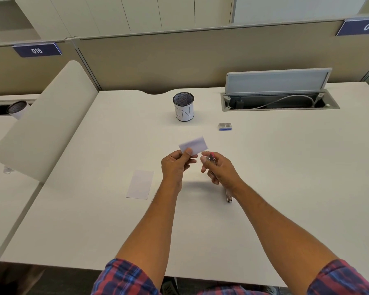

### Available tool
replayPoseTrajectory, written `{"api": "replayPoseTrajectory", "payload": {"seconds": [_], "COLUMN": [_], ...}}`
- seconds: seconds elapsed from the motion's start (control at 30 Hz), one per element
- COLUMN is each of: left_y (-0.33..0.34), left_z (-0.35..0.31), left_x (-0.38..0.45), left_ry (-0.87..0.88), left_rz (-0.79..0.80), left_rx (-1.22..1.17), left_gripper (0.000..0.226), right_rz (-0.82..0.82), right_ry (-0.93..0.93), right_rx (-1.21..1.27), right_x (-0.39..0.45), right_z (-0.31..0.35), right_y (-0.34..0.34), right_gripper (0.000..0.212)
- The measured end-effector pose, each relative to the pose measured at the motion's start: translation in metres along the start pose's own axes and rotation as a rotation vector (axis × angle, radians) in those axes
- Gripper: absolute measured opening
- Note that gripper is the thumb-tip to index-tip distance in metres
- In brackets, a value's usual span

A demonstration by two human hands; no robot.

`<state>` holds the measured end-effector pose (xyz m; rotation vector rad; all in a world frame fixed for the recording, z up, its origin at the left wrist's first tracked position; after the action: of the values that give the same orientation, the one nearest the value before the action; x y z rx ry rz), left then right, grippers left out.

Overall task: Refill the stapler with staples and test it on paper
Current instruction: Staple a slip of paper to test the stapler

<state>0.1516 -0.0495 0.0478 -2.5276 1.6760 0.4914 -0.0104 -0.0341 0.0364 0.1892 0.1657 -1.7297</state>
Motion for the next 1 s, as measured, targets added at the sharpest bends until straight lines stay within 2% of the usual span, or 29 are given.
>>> {"api": "replayPoseTrajectory", "payload": {"seconds": [0.13, 0.33, 0.43, 0.6, 1.0], "left_y": [-0.001, 0.000, 0.001, 0.003, 0.005], "left_z": [0.001, 0.001, 0.002, 0.000, 0.001], "left_x": [0.001, 0.000, 0.001, 0.001, 0.003], "left_ry": [0.000, 0.021, 0.043, 0.103, 0.124], "left_rz": [-0.032, -0.033, -0.040, -0.056, -0.104], "left_rx": [-0.001, 0.039, 0.064, 0.130, 0.144], "left_gripper": [0.015, 0.021, 0.026, 0.014, 0.013], "right_rz": [0.035, 0.041, 0.045, -0.017, -0.057], "right_ry": [0.045, -0.065, -0.102, -0.112, -0.078], "right_rx": [0.057, 0.021, 0.010, 0.025, 0.099], "right_x": [0.001, -0.004, -0.005, -0.006, -0.007], "right_z": [-0.003, -0.002, -0.001, 0.001, -0.001], "right_y": [0.004, 0.008, 0.008, 0.009, 0.012], "right_gripper": [0.052, 0.025, 0.025, 0.022, 0.025]}}
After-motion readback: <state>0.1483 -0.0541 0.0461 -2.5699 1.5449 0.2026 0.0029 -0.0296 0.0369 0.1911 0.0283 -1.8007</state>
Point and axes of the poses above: each hand's wrist, its own x-axis towards the middle knuckle, its own y-axis out of the palm, z = x × y, the point moved 2 cm from there along x, towards the middle knuckle, and after that the axes turned 14 degrees about -z, right-handed, at the moved point
